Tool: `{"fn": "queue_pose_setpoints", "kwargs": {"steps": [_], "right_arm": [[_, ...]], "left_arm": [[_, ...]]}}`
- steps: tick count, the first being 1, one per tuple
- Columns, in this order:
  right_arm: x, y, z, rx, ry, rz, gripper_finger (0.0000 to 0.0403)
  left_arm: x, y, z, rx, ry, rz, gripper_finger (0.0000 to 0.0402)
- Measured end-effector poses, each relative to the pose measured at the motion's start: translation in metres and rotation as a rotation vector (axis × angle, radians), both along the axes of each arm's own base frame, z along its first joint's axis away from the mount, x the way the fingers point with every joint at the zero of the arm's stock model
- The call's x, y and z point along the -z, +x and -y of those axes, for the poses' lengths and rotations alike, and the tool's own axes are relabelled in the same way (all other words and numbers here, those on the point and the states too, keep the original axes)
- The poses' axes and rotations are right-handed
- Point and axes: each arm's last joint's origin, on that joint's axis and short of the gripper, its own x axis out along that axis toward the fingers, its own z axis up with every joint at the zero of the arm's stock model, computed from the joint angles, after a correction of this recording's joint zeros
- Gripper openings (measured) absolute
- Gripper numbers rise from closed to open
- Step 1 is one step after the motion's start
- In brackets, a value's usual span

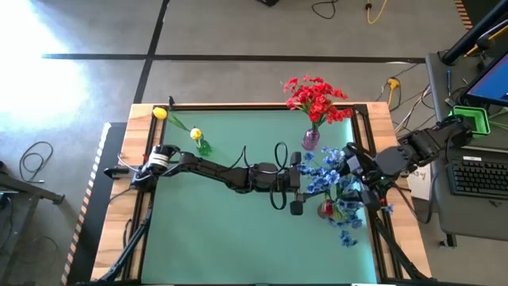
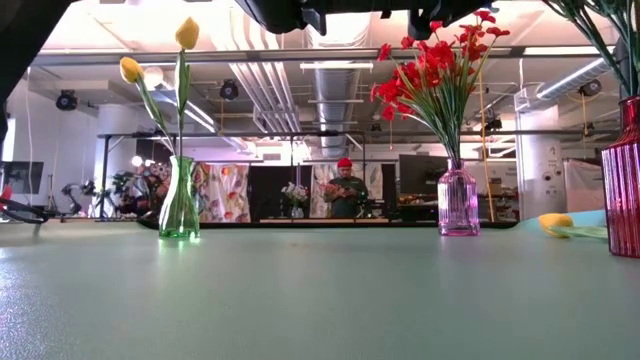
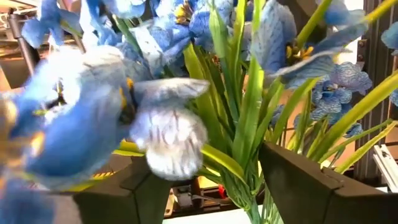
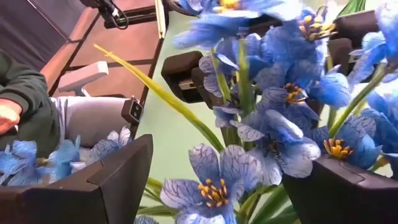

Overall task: Sort flowers into vase by color
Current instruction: Put the blue flower into the red vase

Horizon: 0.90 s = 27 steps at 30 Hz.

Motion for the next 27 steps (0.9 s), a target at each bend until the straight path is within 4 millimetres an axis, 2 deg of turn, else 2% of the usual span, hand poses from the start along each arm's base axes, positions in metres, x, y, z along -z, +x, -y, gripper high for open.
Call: {"fn": "queue_pose_setpoints", "kwargs": {"steps": [8, 14, 27], "right_arm": [[0.004, 0.004, -0.002, 0.000, 0.008, 0.015, 0.0320], [-0.003, 0.007, -0.005, -0.045, 0.058, 0.092, 0.0320], [-0.008, 0.010, -0.006, -0.036, 0.102, 0.138, 0.0320]], "left_arm": [[0.000, 0.000, -0.002, -0.004, 0.000, 0.000, 0.0228], [0.003, 0.002, -0.004, -0.006, -0.010, 0.010, 0.0228], [0.004, 0.004, -0.007, -0.010, -0.036, 0.050, 0.0228]]}}
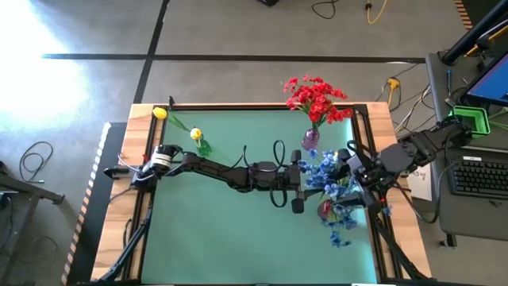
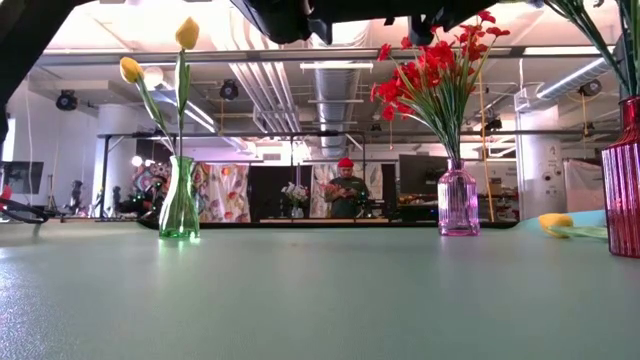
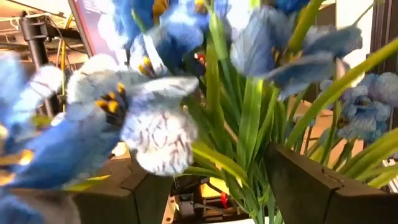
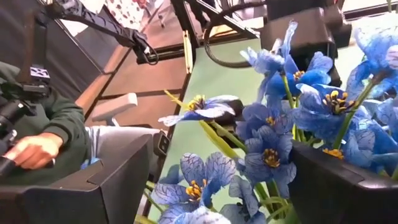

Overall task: Sort flowers into vase by color
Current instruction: Put the blue flower into the red vase

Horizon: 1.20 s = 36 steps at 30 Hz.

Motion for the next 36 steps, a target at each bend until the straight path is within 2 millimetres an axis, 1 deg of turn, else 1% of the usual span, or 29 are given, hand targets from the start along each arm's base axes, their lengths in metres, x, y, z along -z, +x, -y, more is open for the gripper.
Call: {"fn": "queue_pose_setpoints", "kwargs": {"steps": [9, 16, 19, 24, 28, 31, 36], "right_arm": [[0.007, -0.001, 0.001, -0.003, -0.032, -0.046, 0.0316], [0.024, 0.000, 0.000, -0.006, -0.063, -0.088, 0.0306], [0.029, 0.001, 0.000, 0.021, -0.067, -0.102, 0.0307], [0.028, 0.003, 0.000, 0.034, -0.062, -0.085, 0.0308], [0.025, 0.003, 0.000, 0.034, -0.049, -0.059, 0.0306], [0.023, 0.004, -0.001, 0.034, -0.040, -0.041, 0.0309], [0.023, 0.004, -0.001, 0.032, -0.045, -0.040, 0.0313]], "left_arm": [[-0.001, 0.000, 0.000, 0.000, -0.002, 0.012, 0.0236], [0.000, 0.000, 0.000, 0.000, -0.001, -0.001, 0.0237], [0.000, 0.000, 0.000, 0.003, -0.018, -0.001, 0.0237], [0.001, 0.000, 0.000, 0.008, -0.051, -0.006, 0.0243], [0.000, 0.000, 0.000, 0.008, -0.052, 0.000, 0.0261], [-0.001, 0.000, -0.001, 0.014, -0.087, 0.018, 0.0274], [0.007, 0.003, -0.001, 0.031, -0.095, 0.039, 0.0281]]}}
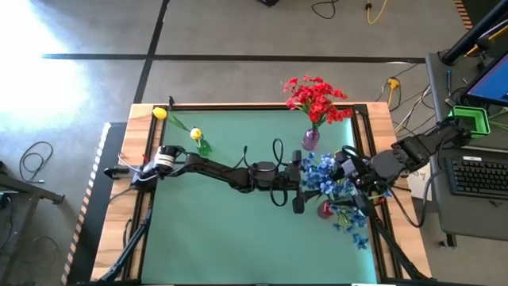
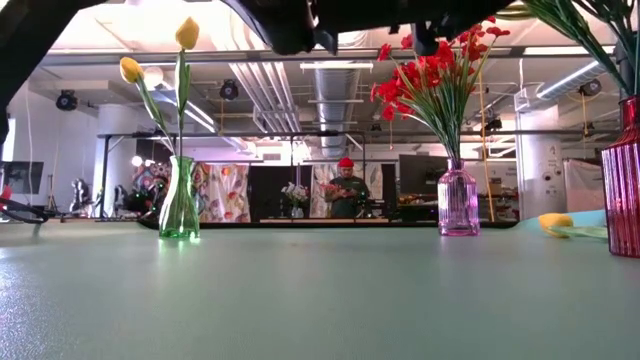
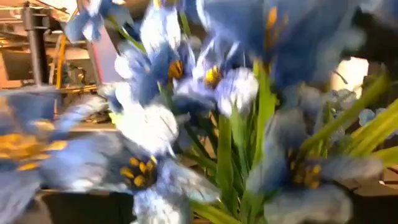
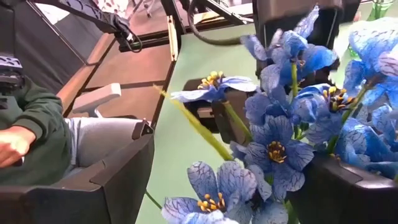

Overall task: Sort flowers into vase by color
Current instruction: Put the blue flower into the red vase

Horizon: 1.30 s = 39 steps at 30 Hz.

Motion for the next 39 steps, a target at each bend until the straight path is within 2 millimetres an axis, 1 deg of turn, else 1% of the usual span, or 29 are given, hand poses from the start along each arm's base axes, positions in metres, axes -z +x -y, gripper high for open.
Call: {"fn": "queue_pose_setpoints", "kwargs": {"steps": [2, 7, 11, 14, 18, 21, 23, 28, 32, 34, 39], "right_arm": [[0.000, 0.000, 0.000, -0.001, -0.002, -0.002, 0.0313], [0.001, 0.000, 0.000, -0.001, -0.004, -0.003, 0.0316], [0.001, 0.001, 0.000, -0.002, -0.006, -0.005, 0.0313], [0.001, 0.001, 0.000, -0.001, -0.006, -0.005, 0.0314], [0.001, 0.001, 0.000, -0.001, -0.006, -0.005, 0.0317], [0.001, 0.001, 0.000, -0.001, -0.006, -0.005, 0.0317], [0.001, 0.001, 0.000, -0.002, -0.006, -0.005, 0.0317], [0.001, 0.001, 0.000, 0.006, 0.007, -0.011, 0.0318], [0.001, 0.000, 0.000, 0.044, 0.076, -0.037, 0.0315], [0.001, 0.000, 0.000, 0.057, 0.102, -0.050, 0.0313], [0.002, -0.001, 0.000, 0.067, 0.137, -0.081, 0.0308]], "left_arm": [[0.002, 0.001, 0.000, 0.011, 0.000, 0.017, 0.0281], [-0.002, 0.006, 0.000, 0.013, -0.016, 0.048, 0.0281], [-0.001, 0.016, 0.001, 0.023, -0.011, 0.061, 0.0281], [0.003, 0.023, 0.002, 0.023, -0.010, 0.057, 0.0280], [0.007, 0.028, 0.002, 0.022, -0.006, 0.049, 0.0264], [0.006, 0.028, 0.002, 0.019, 0.001, 0.051, 0.0231], [0.006, 0.028, 0.002, 0.020, 0.000, 0.052, 0.0199], [0.008, 0.029, 0.002, 0.019, 0.002, 0.037, 0.0098], [0.008, 0.029, 0.001, 0.018, 0.002, 0.031, 0.0025], [0.008, 0.029, 0.001, 0.018, 0.002, 0.031, 0.0008], [0.008, 0.029, 0.001, 0.017, 0.002, 0.030, 0.0014]]}}
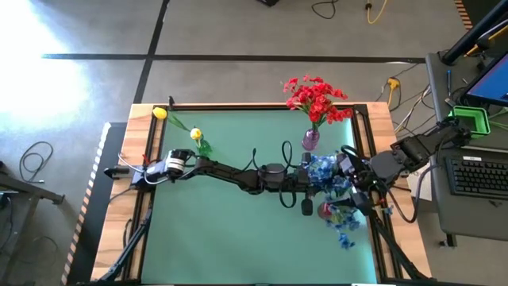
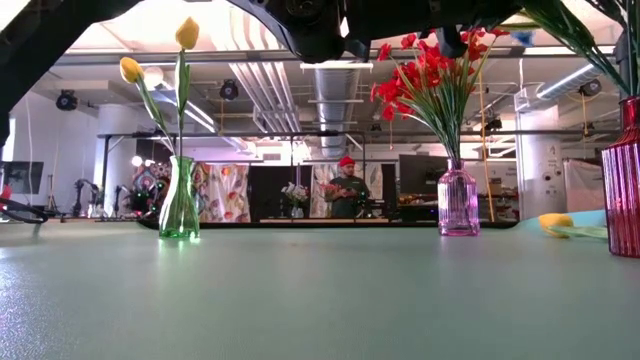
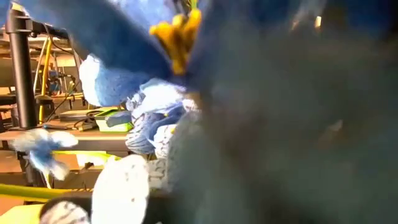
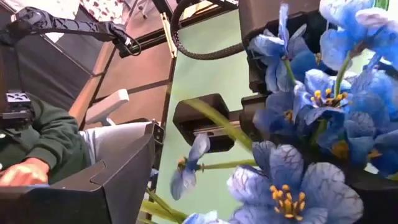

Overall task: Sort flowers into vase by color
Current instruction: Put the blue flower into the red vase

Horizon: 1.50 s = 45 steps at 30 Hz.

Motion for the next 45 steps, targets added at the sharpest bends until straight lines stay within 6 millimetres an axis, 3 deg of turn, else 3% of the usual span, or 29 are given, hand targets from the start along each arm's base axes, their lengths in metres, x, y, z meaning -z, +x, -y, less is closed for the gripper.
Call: {"fn": "queue_pose_setpoints", "kwargs": {"steps": [14, 26, 36, 45], "right_arm": [[-0.021, -0.005, 0.003, 0.047, 0.044, 0.043, 0.0304], [-0.020, -0.004, 0.004, 0.033, -0.035, 0.064, 0.0304], [-0.020, -0.002, 0.003, 0.012, -0.107, 0.098, 0.0304], [-0.019, -0.002, 0.004, 0.014, -0.128, 0.099, 0.0304]], "left_arm": [[0.001, 0.000, 0.000, -0.001, 0.001, -0.016, 0.0006], [0.000, 0.000, 0.001, 0.034, 0.011, -0.003, 0.0012], [-0.009, -0.001, 0.005, 0.187, 0.041, 0.052, 0.0104], [-0.022, 0.004, 0.003, 0.189, 0.019, 0.020, 0.0207]]}}
